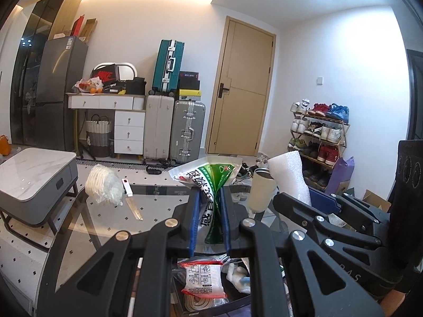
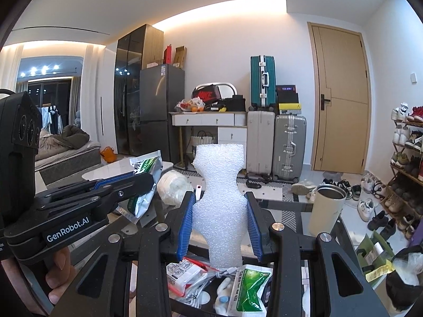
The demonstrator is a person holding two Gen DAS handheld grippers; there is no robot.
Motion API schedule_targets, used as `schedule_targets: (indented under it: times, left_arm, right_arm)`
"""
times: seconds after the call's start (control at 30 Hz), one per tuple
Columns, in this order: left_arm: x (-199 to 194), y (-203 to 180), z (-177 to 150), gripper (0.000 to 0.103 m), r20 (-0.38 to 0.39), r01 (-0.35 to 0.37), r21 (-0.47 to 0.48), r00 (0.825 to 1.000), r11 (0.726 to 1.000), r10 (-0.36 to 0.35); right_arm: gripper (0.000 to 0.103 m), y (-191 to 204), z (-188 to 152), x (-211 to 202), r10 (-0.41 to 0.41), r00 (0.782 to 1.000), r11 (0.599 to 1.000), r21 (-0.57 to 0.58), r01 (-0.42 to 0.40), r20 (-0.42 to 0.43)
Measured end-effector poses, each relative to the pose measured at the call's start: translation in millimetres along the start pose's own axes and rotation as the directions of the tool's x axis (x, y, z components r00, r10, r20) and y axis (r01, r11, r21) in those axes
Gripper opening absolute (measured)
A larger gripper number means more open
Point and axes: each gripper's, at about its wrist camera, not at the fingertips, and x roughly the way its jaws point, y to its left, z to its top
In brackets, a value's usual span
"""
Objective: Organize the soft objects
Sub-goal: 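Lower the sachet and foam into the black box and open both tools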
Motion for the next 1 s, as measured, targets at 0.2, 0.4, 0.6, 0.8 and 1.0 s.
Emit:
schedule_targets:
  times: [0.2,0.4,0.6,0.8,1.0]
  left_arm:
    - [19,4,-6,0.013,-0.098,-0.018,-0.036,0.995,0.999,0.015]
    - [52,10,-25,0.013,-0.256,-0.017,-0.057,0.967,0.998,0.002]
    - [87,12,-49,0.013,-0.400,-0.027,-0.077,0.917,0.997,-0.006]
    - [103,11,-67,0.013,-0.481,-0.041,-0.079,0.877,0.996,-0.002]
    - [102,10,-66,0.015,-0.479,-0.040,-0.085,0.878,0.996,-0.006]
  right_arm:
    - [0.037,-6,-8,31,0.004,0.989,0.999,0.036,0.001,-0.151]
    - [0.037,-9,-29,66,0.034,0.941,0.997,0.074,-0.010,-0.335]
    - [0.037,-14,-62,102,0.055,0.857,0.994,0.112,0.004,-0.512]
    - [0.037,-23,-76,115,0.066,0.826,0.991,0.132,0.011,-0.560]
    - [0.037,-26,-77,111,0.068,0.823,0.991,0.134,0.010,-0.564]
